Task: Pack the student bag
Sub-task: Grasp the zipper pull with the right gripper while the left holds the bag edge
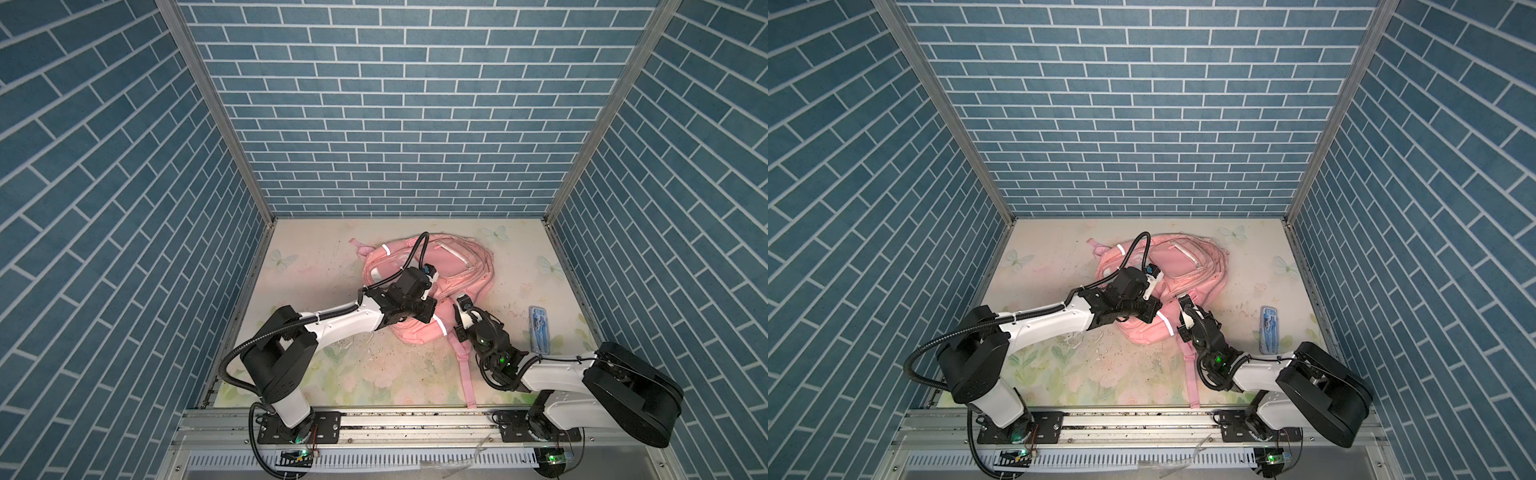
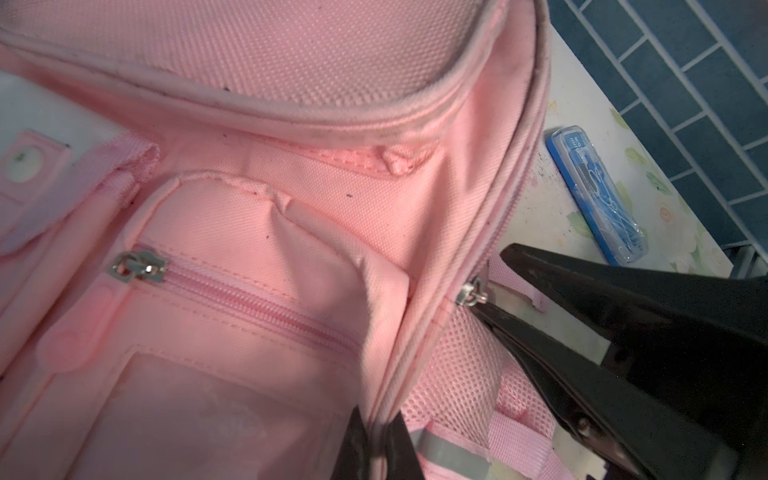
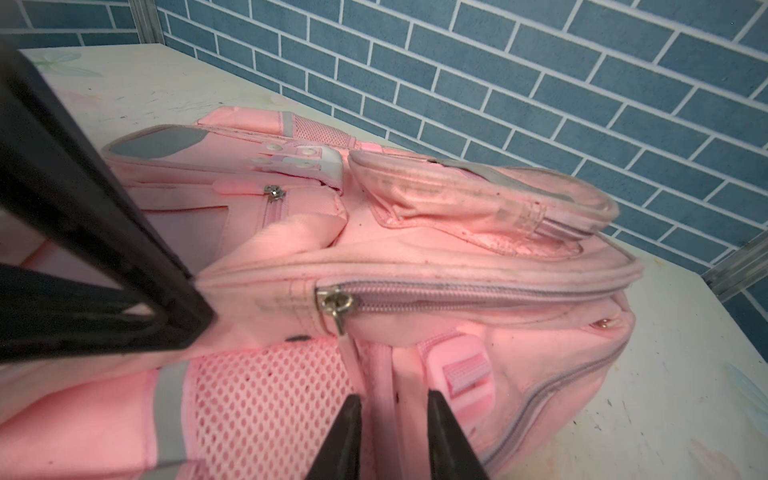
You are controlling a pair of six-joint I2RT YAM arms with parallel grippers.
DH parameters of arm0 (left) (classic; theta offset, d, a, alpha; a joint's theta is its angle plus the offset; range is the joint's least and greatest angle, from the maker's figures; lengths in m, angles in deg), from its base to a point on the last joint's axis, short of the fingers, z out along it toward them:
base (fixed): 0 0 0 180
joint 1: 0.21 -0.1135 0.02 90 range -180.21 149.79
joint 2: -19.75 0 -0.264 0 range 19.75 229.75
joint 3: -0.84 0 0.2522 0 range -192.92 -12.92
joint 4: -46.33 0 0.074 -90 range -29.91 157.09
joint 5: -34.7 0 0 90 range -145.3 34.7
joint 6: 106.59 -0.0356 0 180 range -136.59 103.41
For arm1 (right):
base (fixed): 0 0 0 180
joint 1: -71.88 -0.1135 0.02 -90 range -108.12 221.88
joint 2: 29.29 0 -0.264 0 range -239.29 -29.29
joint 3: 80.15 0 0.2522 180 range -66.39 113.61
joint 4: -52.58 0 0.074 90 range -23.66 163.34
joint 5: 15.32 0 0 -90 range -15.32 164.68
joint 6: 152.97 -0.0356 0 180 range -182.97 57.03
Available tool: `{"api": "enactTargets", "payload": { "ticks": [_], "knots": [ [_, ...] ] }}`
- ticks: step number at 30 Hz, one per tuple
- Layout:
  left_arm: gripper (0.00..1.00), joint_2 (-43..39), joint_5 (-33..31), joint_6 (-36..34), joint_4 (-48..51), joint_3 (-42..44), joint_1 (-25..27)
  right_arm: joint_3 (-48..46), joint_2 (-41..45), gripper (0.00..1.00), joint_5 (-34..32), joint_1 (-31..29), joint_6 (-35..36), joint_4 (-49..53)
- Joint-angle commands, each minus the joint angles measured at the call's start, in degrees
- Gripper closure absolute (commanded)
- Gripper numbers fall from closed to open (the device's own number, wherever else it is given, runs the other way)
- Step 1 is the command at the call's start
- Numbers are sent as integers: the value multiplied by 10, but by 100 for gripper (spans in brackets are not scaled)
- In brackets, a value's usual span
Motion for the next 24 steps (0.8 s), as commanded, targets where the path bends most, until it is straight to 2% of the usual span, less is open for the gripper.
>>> {"api": "enactTargets", "payload": {
  "ticks": [1,4,10,20,22,24],
  "knots": [
    [100,-9,5,7,-32,-26,1,-13,20,71,19,12,6,-28],
    [100,-10,6,5,-31,-26,1,-23,31,71,61,18,33,-34],
    [100,-9,9,5,-28,-27,2,-22,33,63,147,25,66,-45],
    [100,-10,7,2,-22,-28,2,34,-49,65,95,25,92,-75],
    [100,-9,6,1,-20,-29,2,42,-62,69,97,25,98,-83],
    [100,-10,6,0,-17,-28,2,53,-73,77,94,25,97,-74]
  ]
}}
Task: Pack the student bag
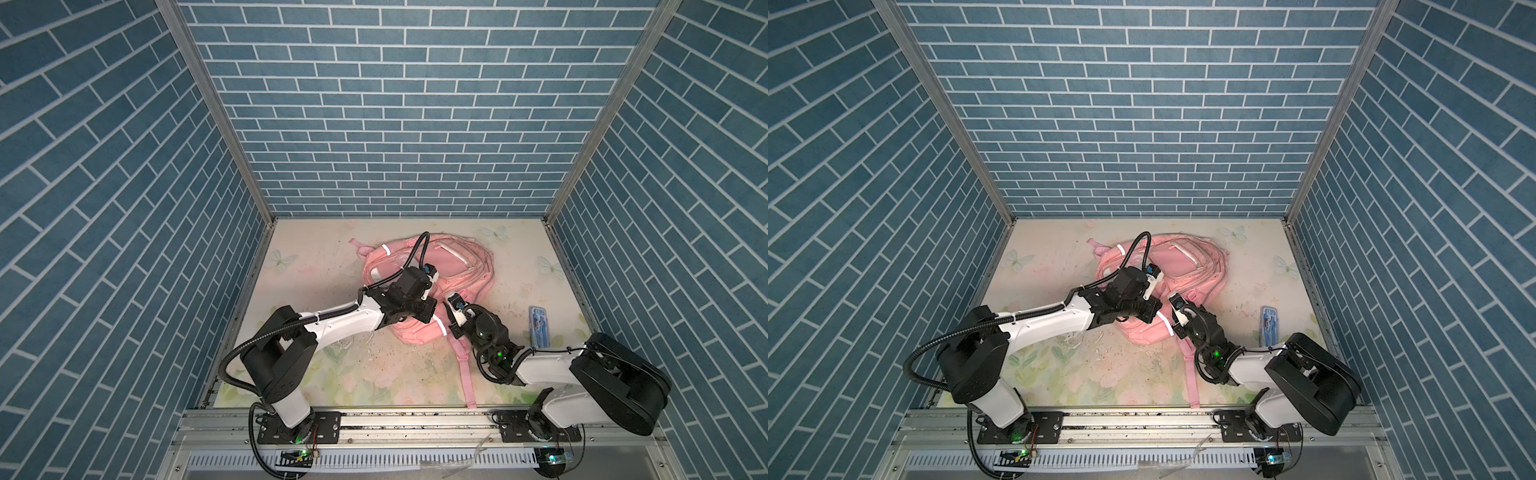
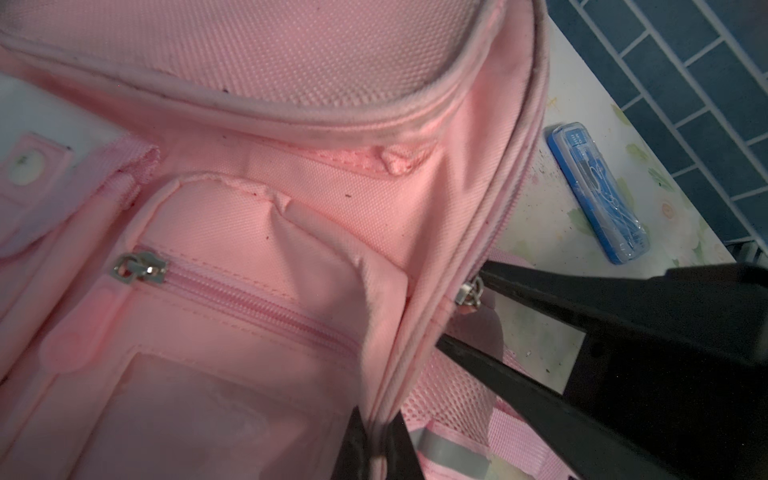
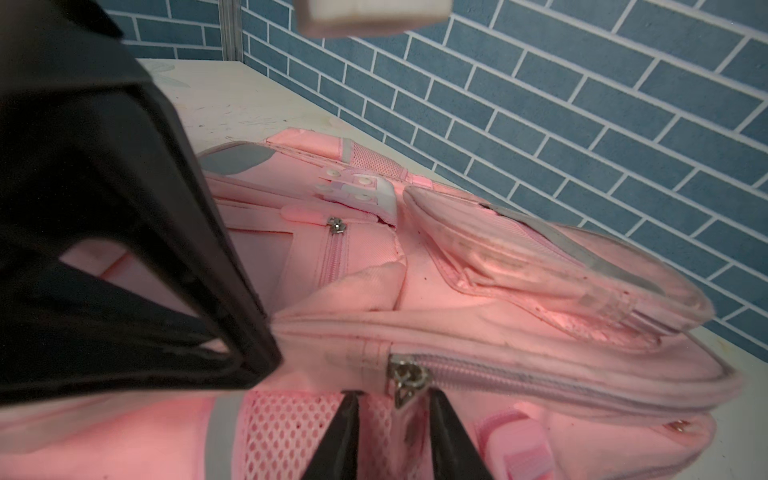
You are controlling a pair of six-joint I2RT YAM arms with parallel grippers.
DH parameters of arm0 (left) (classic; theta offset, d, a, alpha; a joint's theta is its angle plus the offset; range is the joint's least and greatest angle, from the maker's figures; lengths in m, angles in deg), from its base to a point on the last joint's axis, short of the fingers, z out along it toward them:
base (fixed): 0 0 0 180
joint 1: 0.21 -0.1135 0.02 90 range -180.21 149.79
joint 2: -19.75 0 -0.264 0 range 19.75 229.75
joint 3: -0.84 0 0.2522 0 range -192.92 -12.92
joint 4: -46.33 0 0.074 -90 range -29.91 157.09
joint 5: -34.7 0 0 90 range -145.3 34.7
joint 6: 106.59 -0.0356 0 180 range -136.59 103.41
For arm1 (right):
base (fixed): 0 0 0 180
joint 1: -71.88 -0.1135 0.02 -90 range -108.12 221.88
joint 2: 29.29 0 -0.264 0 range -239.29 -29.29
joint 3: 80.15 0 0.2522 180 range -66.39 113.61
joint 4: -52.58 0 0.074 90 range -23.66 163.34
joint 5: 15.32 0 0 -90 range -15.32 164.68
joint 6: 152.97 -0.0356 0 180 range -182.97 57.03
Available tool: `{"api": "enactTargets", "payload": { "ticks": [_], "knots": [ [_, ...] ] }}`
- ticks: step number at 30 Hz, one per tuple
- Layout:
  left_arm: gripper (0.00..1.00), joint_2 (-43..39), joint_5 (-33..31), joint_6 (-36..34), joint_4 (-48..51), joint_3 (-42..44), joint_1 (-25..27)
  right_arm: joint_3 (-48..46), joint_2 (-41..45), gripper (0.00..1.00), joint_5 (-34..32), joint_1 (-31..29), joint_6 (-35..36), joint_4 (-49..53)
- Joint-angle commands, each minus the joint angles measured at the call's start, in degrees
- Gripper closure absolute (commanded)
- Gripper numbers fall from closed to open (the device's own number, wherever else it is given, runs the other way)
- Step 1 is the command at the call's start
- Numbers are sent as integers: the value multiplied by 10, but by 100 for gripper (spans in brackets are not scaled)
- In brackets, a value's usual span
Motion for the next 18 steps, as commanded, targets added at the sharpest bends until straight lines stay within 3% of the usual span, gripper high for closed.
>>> {"api": "enactTargets", "payload": {
  "ticks": [1,10,14,18],
  "knots": [
    [100,-11,6,3,-22,-24,3,18,-16,81,-16,1,18,-20],
    [100,-39,-14,-36,31,-21,-9,-18,42,99,19,24,-5,21],
    [100,-65,-20,-65,49,-2,-15,-20,76,100,86,59,-26,54],
    [100,-93,-20,-98,69,17,-30,-2,87,100,102,82,-31,106]
  ]
}}
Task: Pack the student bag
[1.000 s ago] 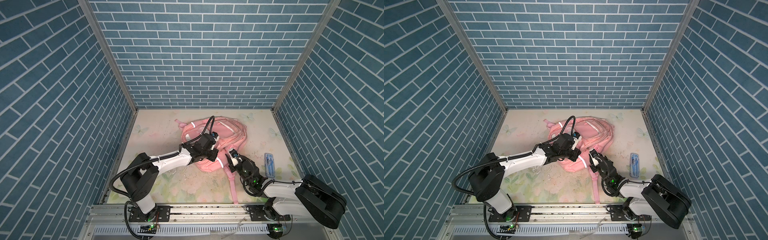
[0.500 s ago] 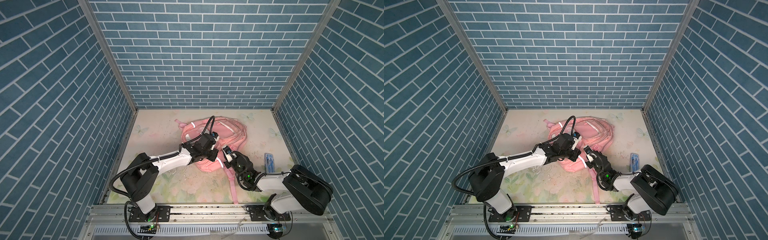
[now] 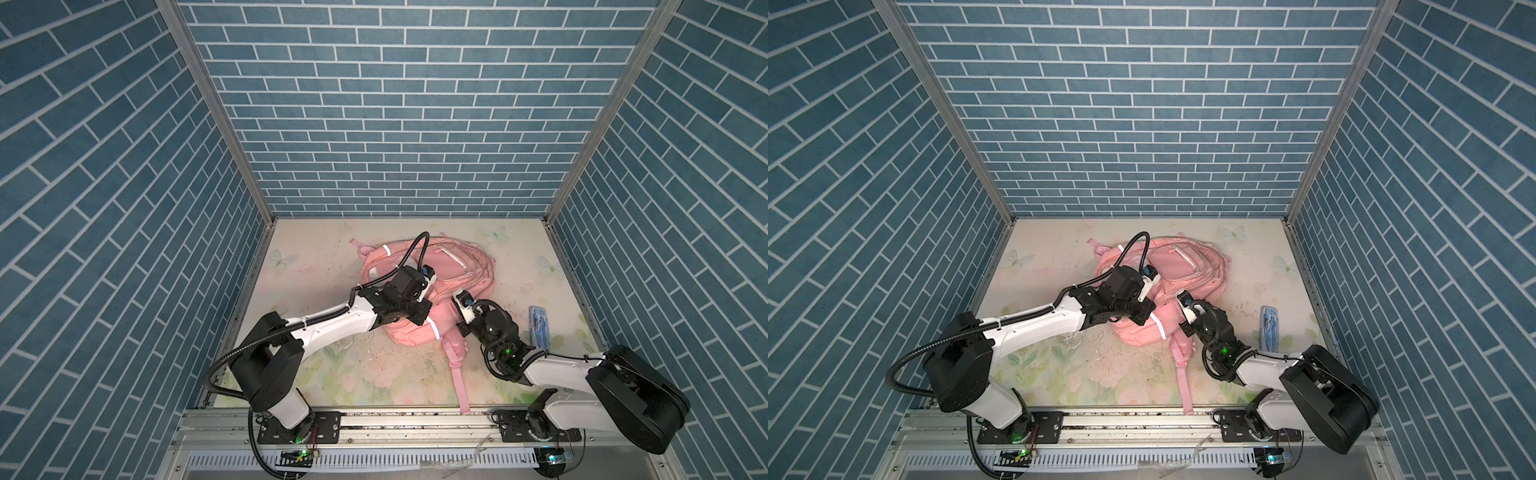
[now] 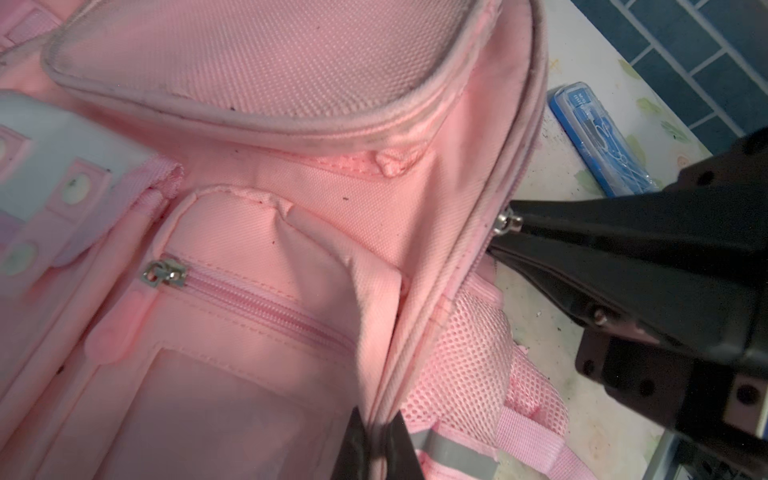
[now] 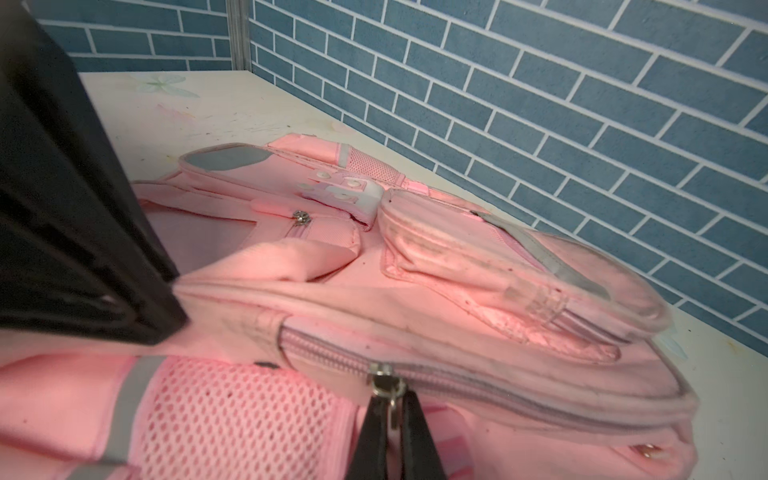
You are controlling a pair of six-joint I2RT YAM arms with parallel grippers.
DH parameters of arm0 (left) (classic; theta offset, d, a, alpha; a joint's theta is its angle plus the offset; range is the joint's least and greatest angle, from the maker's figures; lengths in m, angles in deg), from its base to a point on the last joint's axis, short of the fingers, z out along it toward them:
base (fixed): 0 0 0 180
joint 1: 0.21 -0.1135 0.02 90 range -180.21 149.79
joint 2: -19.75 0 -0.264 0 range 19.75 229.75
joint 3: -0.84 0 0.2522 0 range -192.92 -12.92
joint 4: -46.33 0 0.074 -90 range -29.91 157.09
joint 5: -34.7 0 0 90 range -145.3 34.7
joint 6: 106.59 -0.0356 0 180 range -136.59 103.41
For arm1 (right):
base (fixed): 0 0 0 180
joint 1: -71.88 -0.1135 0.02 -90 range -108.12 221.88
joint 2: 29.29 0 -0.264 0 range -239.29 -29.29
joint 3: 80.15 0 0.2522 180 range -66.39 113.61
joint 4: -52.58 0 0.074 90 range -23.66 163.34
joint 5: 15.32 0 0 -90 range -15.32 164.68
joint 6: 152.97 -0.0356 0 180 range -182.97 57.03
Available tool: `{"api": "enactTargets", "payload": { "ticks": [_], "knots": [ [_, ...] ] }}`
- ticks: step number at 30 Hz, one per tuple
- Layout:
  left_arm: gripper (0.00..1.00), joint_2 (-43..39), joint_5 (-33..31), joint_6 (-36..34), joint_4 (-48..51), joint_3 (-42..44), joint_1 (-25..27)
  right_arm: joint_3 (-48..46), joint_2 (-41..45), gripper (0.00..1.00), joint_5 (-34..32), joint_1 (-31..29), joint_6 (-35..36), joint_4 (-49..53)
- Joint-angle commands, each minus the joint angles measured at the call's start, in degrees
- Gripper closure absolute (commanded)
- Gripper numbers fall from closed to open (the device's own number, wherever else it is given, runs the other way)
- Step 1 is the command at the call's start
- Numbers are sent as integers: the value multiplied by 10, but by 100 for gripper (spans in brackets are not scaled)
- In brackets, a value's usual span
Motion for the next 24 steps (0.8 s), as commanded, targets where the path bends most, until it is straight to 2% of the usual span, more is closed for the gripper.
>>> {"api": "enactTargets", "payload": {
  "ticks": [1,7,12,15,21,23,24],
  "knots": [
    [100,-51,-14,-42,13,10,-23,21,12,100,13,29,-26,63],
    [100,-97,-15,-160,60,36,-72,48,33,100,52,112,-92,123],
    [100,-117,-16,-262,79,43,-134,93,33,100,122,117,-78,197],
    [100,-119,8,-325,73,44,-175,105,27,100,176,98,-85,206],
    [100,-122,-10,-378,49,43,-217,145,-4,100,159,17,-100,222],
    [70,-132,-9,-377,50,44,-220,161,-16,100,159,-6,-103,222],
    [64,-143,7,-375,47,49,-218,167,-20,100,161,-13,-105,222]
  ]
}}
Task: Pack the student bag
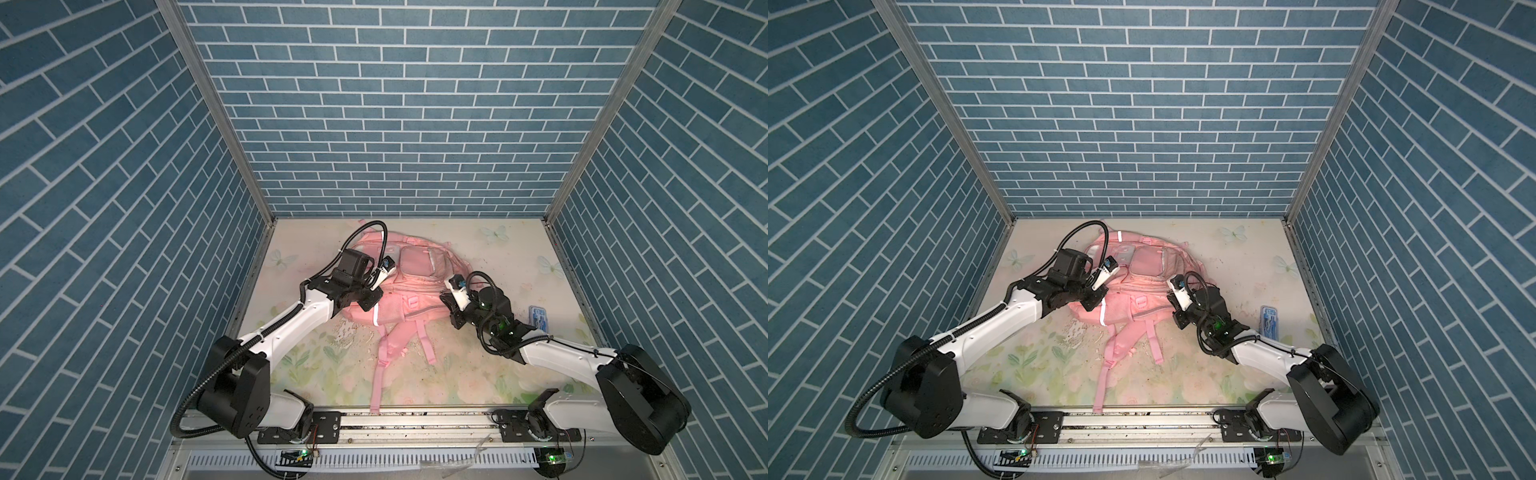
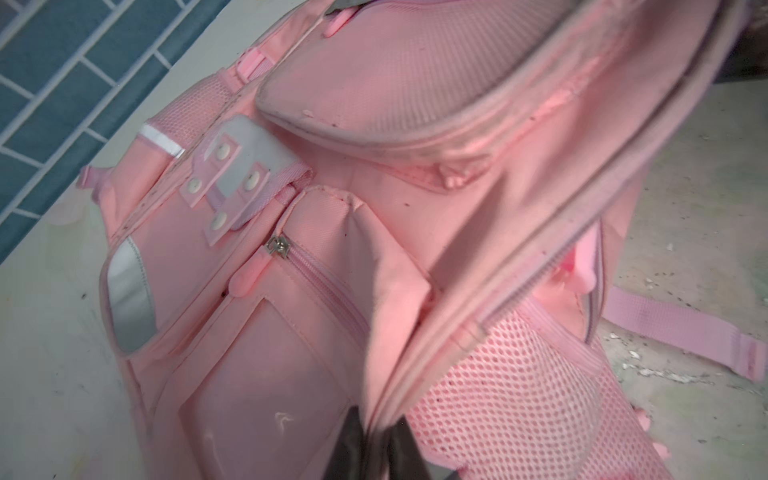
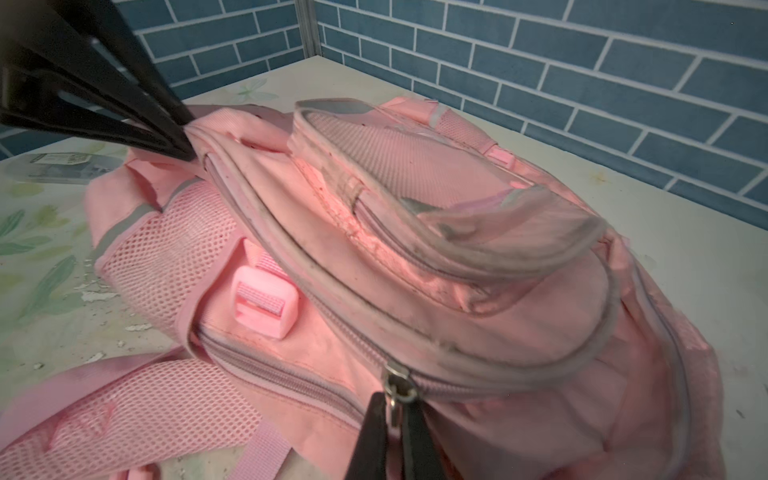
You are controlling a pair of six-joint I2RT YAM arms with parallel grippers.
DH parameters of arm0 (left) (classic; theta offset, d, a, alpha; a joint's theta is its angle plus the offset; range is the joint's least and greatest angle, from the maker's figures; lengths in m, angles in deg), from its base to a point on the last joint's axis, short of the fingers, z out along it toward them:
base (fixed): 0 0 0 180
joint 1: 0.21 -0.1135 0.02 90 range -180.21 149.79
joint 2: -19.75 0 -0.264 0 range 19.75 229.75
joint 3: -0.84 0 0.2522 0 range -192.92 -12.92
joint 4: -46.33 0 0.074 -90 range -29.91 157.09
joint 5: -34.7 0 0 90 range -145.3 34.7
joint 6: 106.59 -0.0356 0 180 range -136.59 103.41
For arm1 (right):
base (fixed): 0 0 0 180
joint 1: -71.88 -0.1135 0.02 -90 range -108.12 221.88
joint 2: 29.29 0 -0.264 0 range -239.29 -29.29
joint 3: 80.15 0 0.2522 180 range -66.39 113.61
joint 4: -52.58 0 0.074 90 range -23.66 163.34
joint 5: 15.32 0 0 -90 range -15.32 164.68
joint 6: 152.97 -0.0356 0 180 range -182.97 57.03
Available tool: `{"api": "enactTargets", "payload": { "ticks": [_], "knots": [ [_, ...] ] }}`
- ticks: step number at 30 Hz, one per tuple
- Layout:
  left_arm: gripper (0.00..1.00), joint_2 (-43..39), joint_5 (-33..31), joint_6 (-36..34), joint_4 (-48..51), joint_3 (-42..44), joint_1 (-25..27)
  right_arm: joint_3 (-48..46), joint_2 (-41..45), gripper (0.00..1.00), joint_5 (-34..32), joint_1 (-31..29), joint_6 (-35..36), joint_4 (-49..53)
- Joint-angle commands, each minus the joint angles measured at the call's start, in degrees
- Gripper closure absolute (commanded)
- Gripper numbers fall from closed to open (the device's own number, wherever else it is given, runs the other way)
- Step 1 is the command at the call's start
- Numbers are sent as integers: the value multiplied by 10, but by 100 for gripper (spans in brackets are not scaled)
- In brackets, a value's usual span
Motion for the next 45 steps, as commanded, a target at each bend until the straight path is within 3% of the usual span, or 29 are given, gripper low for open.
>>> {"api": "enactTargets", "payload": {
  "ticks": [1,4,8,14,19,23,26,28,30,32,40,45],
  "knots": [
    [56,-55,7,-11,-48,16,-1,31,-13,100,13,-29,-22,0],
    [44,-124,11,-31,-111,85,55,34,-19,100,19,-39,-32,-10],
    [43,-170,20,-34,-203,149,134,24,-18,100,22,-43,-37,-14],
    [44,-89,-2,-37,-273,136,192,6,4,100,16,-44,-35,-17],
    [45,-10,-2,-48,-302,103,207,-5,16,100,17,-44,-35,-23],
    [47,38,-45,-40,-324,85,210,-10,22,100,17,-44,-35,-25],
    [52,69,-80,-31,-335,69,213,-12,25,100,11,-44,-37,-25],
    [62,86,-99,-35,-336,62,219,-11,23,100,4,-43,-39,-24],
    [98,97,-108,-45,-331,58,220,-14,24,100,2,-39,-44,-26],
    [100,92,-123,-53,-322,60,214,-20,31,100,7,-25,-55,-28],
    [100,13,-38,-77,-292,118,165,-33,62,100,37,37,-56,-16],
    [100,-54,19,-134,-235,152,113,-19,56,100,53,84,-45,16]
  ]
}}
